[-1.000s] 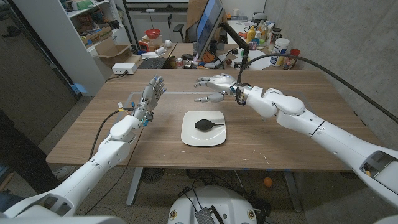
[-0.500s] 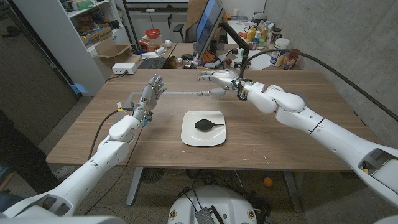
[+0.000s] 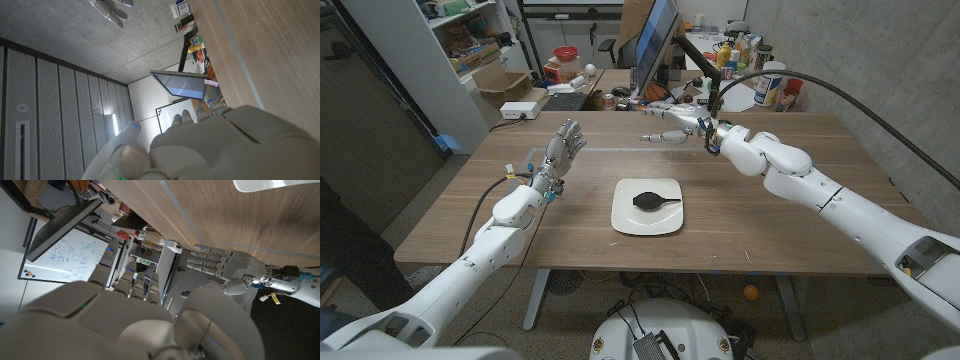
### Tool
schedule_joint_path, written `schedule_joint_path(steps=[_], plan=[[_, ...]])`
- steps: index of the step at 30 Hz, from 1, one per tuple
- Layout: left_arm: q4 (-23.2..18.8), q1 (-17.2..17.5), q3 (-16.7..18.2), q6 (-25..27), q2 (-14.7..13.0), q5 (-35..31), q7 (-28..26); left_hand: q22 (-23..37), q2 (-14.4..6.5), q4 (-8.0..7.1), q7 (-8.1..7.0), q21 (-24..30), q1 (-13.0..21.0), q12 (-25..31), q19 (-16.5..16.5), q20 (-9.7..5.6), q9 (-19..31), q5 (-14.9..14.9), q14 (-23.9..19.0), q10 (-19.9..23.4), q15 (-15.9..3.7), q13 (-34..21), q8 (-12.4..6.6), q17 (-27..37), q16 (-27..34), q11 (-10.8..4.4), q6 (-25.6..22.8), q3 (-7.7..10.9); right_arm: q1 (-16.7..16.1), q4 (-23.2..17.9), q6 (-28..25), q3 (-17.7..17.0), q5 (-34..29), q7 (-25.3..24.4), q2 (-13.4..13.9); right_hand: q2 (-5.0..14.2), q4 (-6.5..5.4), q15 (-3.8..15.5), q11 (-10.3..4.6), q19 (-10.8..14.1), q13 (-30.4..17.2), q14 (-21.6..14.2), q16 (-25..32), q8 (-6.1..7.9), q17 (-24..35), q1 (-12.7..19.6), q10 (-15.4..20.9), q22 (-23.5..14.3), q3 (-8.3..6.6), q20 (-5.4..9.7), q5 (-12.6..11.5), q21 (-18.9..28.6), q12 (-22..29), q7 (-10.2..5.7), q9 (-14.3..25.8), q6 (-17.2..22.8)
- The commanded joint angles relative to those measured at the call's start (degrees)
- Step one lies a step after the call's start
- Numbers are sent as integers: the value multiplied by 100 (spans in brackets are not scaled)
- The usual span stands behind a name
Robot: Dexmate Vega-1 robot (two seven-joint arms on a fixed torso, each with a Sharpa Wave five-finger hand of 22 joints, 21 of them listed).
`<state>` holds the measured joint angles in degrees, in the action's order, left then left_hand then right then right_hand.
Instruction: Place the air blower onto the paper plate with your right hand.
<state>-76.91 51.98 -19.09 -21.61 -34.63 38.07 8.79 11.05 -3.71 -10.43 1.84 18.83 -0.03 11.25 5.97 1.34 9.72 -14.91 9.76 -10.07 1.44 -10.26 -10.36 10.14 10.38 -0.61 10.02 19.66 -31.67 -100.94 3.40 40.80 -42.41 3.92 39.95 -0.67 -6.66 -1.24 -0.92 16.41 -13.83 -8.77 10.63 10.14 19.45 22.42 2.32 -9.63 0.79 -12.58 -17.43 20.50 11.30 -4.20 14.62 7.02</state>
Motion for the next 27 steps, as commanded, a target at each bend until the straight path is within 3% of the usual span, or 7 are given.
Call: schedule_joint_path(steps=[1,27], plan=[[27,42,48,-53,-48,69,106,16,-575,-10,10,-34,34,13,-17,-20,26,-40,242,-301,38,-27,-7,11,19,20,228,-13,-60,-150,-232,-148,346,-62,22,53,-3,-18,-14,8,1,33,40,-15,-14,6,-50,-14,39,24,-55,-36,-12,-18,-5,-104],[-251,291,166,17,-369,223,390,16,-570,-9,17,-45,34,13,-21,-16,26,-41,244,-302,36,-26,-8,11,19,27,224,-19,-655,-918,-1157,-495,635,-192,275,111,-5,-32,-44,72,79,50,80,-42,-158,-29,-39,-20,83,25,-38,-191,4,-190,-111,-658]])
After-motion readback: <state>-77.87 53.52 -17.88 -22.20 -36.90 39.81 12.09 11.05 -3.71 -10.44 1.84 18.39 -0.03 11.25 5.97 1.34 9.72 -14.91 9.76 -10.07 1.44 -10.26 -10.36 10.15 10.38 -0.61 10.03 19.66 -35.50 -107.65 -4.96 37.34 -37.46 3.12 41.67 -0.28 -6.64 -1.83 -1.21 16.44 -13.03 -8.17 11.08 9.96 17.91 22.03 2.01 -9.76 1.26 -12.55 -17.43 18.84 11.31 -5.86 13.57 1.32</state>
